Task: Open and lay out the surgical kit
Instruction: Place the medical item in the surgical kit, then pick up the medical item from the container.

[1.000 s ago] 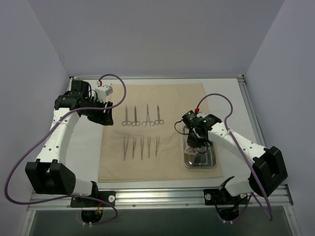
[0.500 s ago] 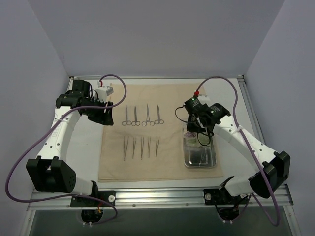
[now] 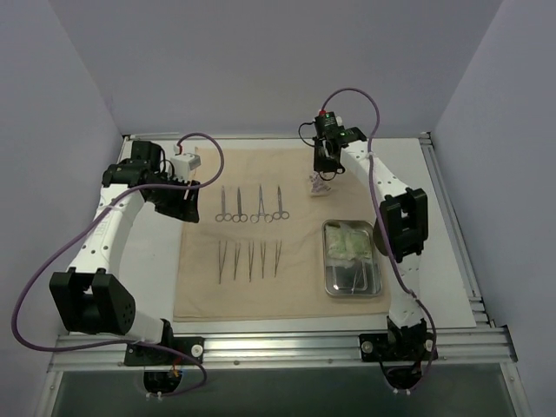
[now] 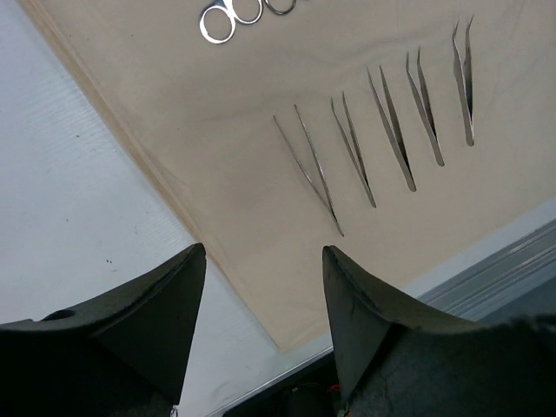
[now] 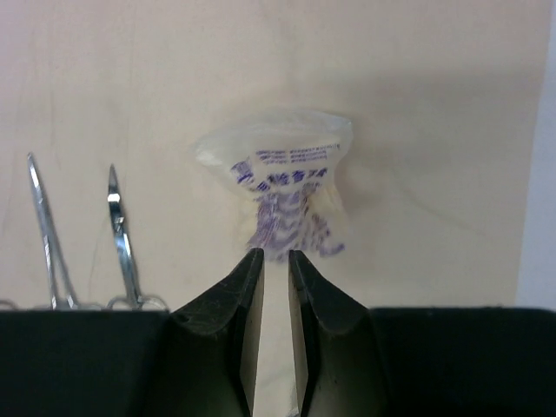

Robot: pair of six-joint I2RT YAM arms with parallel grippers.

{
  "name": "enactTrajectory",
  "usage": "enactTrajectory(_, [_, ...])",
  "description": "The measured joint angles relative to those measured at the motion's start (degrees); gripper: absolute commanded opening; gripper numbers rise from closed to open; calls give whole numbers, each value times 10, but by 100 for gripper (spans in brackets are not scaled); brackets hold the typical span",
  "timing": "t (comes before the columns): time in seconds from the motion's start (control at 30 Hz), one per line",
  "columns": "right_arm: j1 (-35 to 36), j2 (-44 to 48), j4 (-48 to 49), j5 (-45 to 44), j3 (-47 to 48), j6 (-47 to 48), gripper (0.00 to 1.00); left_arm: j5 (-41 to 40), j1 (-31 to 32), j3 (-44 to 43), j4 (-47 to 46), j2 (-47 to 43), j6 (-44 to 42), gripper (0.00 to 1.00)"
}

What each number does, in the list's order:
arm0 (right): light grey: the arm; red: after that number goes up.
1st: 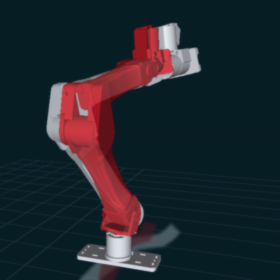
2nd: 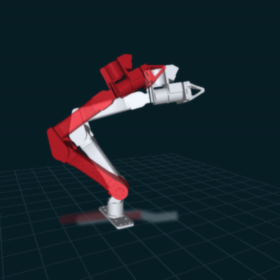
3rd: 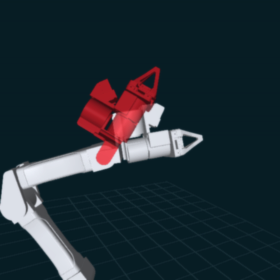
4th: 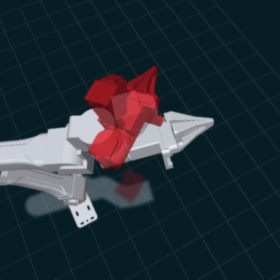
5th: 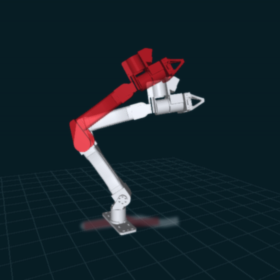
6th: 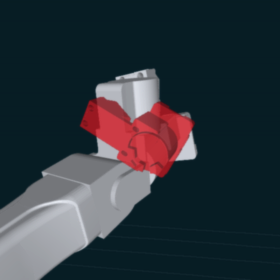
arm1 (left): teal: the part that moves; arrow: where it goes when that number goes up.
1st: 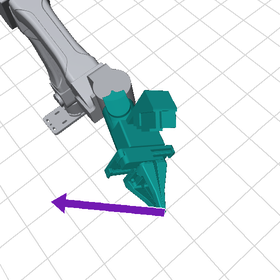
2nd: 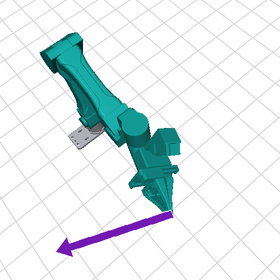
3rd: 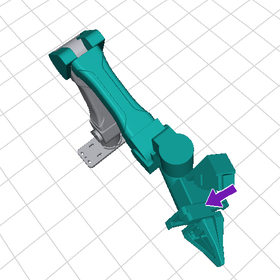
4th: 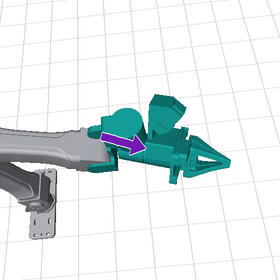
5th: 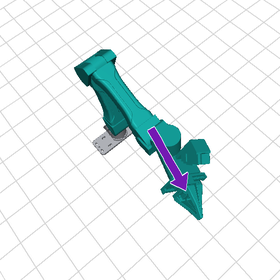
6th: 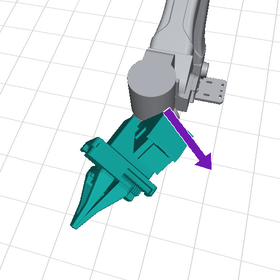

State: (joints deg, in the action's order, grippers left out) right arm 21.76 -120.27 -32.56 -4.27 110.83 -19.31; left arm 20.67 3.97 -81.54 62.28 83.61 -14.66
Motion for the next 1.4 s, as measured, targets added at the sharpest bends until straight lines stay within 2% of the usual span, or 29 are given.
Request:
enactTrajectory(0.13, [-14,-111,2,18,91,30,15,-7,0,-3,0,21,0,65])
enactTrajectory(0.3, [-35,-174,8,65,99,29,18,-12,-1,-4,1,41,0,65])
enactTrajectory(0.63, [-51,-168,47,89,67,18,21,-17,-3,-11,0,55,2,65])
enactTrajectory(0.8, [-47,-126,45,96,52,3,31,-18,-3,-13,0,56,3,65])
enactTrajectory(0.87, [-43,-70,48,85,17,-9,33,-18,-3,-13,0,56,3,65])
enactTrajectory(1.03, [-33,163,50,20,-167,-49,33,-17,-3,-13,0,56,3,65])
enactTrajectory(1.13, [-28,270,36,-10,-276,-71,32,-16,-3,-13,0,56,4,65])
enactTrajectory(1.27, [-25,337,18,-26,-426,-97,30,-12,-3,-13,-5,56,3,65])
enactTrajectory(1.4, [-26,347,16,-25,-524,-115,33,-12,-3,-9,-31,56,2,65])
